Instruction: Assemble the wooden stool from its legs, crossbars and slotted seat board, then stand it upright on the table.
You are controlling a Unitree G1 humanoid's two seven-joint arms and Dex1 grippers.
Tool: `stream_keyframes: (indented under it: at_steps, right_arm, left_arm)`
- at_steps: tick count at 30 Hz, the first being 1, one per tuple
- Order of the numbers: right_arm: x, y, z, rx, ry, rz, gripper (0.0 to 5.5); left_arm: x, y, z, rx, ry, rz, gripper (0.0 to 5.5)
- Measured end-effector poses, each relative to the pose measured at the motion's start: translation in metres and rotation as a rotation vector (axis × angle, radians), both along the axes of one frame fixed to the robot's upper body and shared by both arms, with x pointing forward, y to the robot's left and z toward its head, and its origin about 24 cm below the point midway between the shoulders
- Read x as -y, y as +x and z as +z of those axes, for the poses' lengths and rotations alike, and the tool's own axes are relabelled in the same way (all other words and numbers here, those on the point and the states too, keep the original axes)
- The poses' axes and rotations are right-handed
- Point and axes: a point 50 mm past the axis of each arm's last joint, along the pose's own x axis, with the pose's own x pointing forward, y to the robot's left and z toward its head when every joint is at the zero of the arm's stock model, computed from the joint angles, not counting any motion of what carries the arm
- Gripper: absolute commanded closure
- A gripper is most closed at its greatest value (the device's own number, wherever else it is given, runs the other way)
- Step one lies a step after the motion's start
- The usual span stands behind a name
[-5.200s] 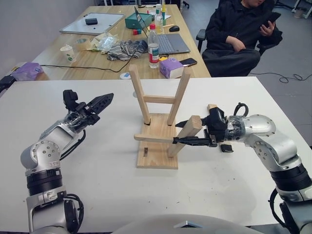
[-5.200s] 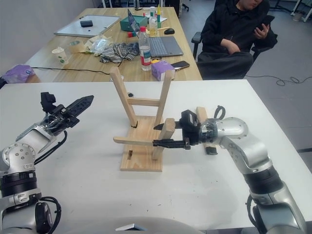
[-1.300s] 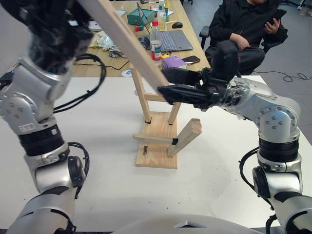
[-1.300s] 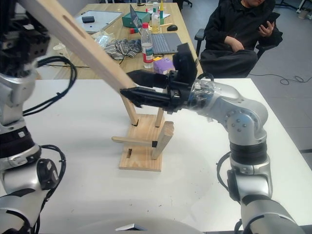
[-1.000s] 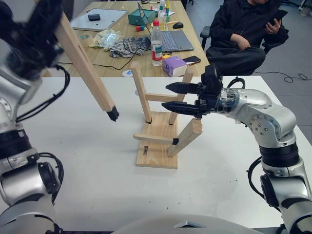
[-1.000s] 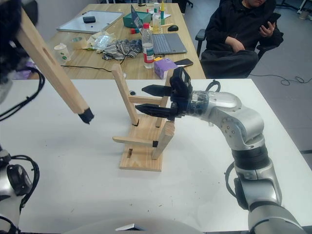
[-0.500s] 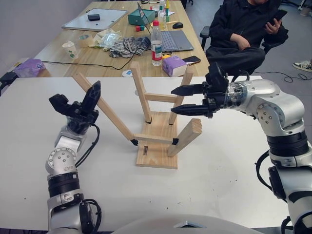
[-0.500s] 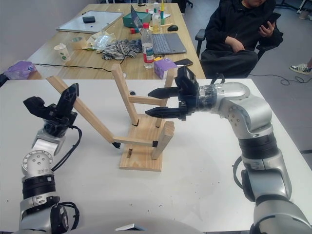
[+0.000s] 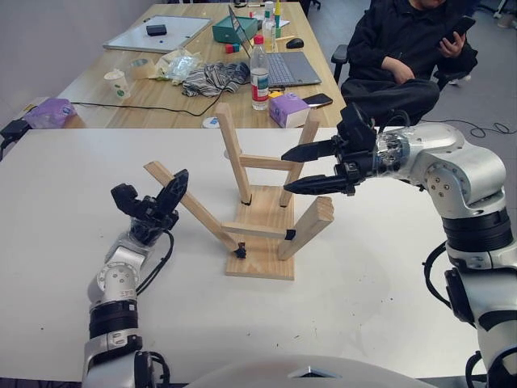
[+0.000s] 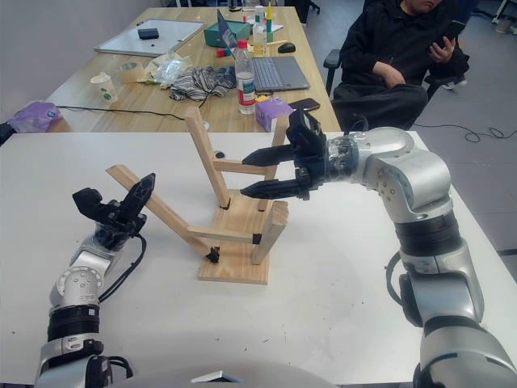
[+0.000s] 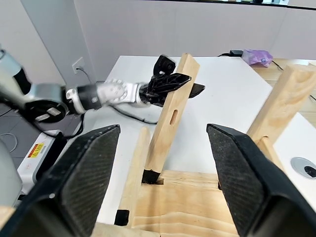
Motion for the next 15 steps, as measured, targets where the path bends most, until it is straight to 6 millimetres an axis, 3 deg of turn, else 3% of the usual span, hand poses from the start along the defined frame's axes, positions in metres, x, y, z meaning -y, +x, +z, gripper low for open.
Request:
stream_keyframes:
  at_steps: [11,15]
  right_arm:
    - [0.006,-0.014,-0.011,0.024,0.061,-0.119,2.26]
    - [0.007,-0.019,-0.014,0.039,0.091,-0.158,2.26]
  left_arm:
    - [-0.005,0.007,0.044,0.04,0.433,-0.308,3.47]
    - [-0.001,0.013,0.055,0.056,0.516,-0.368,3.47]
